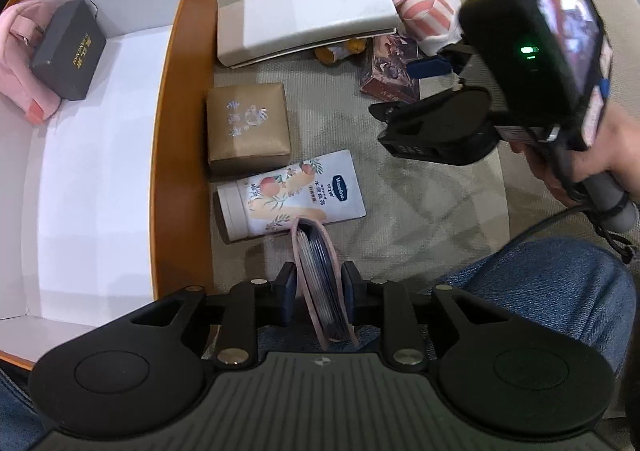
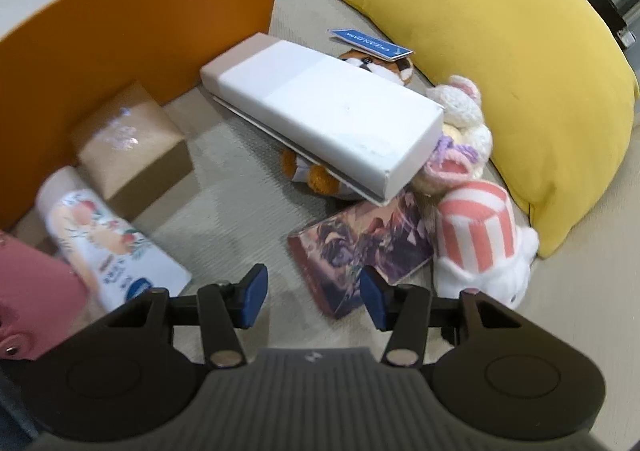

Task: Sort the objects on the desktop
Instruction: 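Lift the pink pouch with the left gripper, then grasp the red-brown small box with the right gripper while the left gripper holds the pouch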

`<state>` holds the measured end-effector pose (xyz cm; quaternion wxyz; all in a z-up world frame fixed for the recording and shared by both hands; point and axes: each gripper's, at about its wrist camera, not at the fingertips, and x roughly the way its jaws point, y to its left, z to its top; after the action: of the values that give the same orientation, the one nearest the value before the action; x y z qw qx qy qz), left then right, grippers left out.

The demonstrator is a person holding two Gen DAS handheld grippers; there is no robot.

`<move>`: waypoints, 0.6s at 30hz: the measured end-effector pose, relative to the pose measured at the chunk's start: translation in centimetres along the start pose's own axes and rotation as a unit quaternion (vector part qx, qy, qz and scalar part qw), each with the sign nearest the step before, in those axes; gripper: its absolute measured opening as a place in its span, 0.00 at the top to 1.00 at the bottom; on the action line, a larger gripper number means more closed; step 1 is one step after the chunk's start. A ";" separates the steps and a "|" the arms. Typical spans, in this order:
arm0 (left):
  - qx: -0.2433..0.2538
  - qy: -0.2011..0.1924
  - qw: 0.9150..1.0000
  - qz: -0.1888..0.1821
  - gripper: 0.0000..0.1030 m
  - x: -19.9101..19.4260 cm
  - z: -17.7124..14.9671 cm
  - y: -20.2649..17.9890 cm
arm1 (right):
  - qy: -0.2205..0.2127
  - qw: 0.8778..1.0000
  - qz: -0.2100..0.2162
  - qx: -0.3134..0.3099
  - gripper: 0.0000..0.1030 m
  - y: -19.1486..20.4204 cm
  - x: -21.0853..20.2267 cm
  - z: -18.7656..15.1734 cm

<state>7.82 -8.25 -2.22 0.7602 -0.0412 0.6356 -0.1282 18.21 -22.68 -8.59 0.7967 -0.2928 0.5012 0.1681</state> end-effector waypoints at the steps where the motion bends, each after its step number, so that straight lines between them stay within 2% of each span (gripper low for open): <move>1: 0.000 0.000 1.000 -0.001 0.74 0.0 0.1 0.0 | 0.000 1.000 -0.004 -0.003 0.47 0.0 0.4 0.1; 6: 0.005 0.005 1.000 -0.001 0.74 0.1 0.4 -0.1 | -0.011 0.998 -0.053 -0.031 0.40 0.5 1.8 0.2; 11: 0.006 0.006 1.000 -0.005 0.75 0.1 0.5 0.0 | -0.018 0.996 -0.074 -0.035 0.39 0.7 2.5 0.3; 13: 0.006 0.004 1.000 -0.006 0.75 0.0 0.4 0.0 | -0.020 0.996 -0.077 -0.025 0.42 0.6 2.5 0.3; 18: 0.009 -0.005 1.000 -0.008 0.75 -0.2 0.0 0.0 | -0.026 0.996 -0.088 -0.014 0.60 0.7 1.4 0.4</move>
<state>7.84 -8.19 -2.04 0.7627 -0.0401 0.6301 -0.1403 18.69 -21.89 -9.97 0.8171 -0.3429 0.4497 0.1118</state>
